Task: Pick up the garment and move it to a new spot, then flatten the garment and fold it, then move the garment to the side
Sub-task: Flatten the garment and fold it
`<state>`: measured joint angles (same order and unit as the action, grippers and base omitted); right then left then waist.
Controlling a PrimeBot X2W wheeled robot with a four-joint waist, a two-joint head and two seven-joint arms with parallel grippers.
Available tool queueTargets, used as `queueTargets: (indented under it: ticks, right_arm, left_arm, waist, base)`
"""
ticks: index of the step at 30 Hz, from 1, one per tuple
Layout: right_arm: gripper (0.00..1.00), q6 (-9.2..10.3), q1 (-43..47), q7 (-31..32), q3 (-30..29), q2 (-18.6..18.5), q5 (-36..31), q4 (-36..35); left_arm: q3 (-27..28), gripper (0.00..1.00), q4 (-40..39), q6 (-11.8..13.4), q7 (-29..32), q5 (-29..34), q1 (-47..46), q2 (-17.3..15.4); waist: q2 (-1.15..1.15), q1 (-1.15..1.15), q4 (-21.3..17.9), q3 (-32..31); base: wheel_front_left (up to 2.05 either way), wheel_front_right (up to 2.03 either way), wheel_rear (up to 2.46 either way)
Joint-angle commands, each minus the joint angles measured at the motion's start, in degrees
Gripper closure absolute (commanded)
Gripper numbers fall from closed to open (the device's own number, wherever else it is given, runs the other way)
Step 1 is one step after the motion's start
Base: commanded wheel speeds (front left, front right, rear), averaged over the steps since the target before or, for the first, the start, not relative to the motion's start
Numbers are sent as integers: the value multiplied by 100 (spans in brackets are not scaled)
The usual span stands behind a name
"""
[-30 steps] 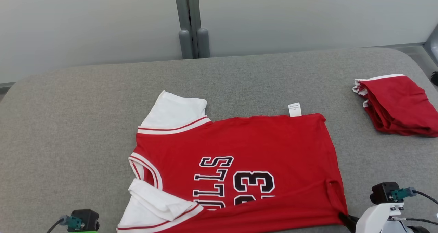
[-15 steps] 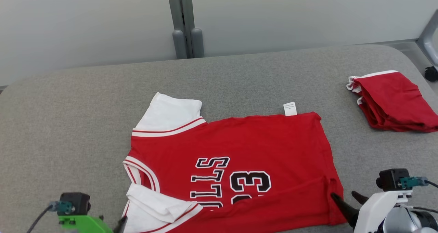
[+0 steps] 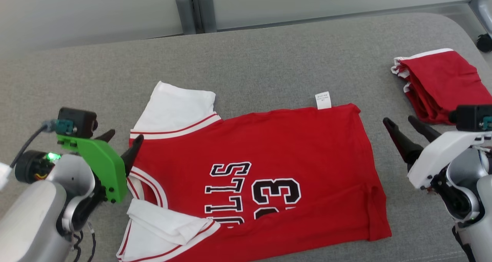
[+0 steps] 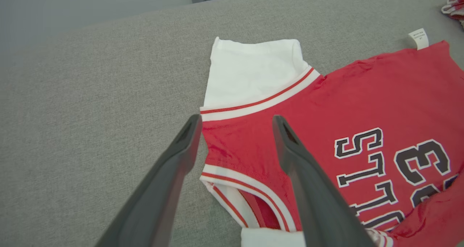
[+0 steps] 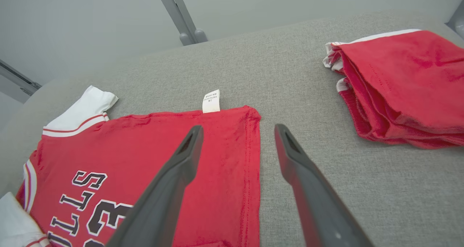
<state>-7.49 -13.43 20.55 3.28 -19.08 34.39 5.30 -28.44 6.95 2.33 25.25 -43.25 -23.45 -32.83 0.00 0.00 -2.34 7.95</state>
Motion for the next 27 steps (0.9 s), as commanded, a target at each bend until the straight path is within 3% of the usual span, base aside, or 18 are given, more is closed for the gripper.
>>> queueTargets:
  ticks: [1, 8, 12, 20, 27]
  right_arm:
    - [0, 0, -247, -23, 20, -68, 27, 134]
    - [0, 0, -1286, 173, 172, -179, 153, 1019]
    - [0, 0, -1812, 293, 417, -157, 277, 1368]
    - [0, 0, -2424, 508, 971, -46, 469, 1924]
    - [0, 0, -2534, 469, 1593, -58, 625, 1900]
  left_arm:
    - [-39, 0, 162, -113, 107, -8, -349, 37]
    - [-328, 0, 1132, -622, 704, 35, -1778, 369]
    - [-481, 0, 1671, -782, 1023, 51, -2468, 520]
    - [-749, 0, 2633, -922, 1150, 149, -3389, 759]
    - [-917, 0, 3414, -973, 934, 224, -3899, 818]
  waist:
    - [0, 0, -83, 421]
    - [0, 0, -65, 1058]
    - [0, 0, -78, 1367]
    - [0, 0, -145, 1718]
    - [0, 0, -318, 1883]
  base:
    - [0, 0, 0]
    - [0, 0, 0]
    - [0, 0, 0]
    - [0, 0, 0]
    - [0, 0, 0]
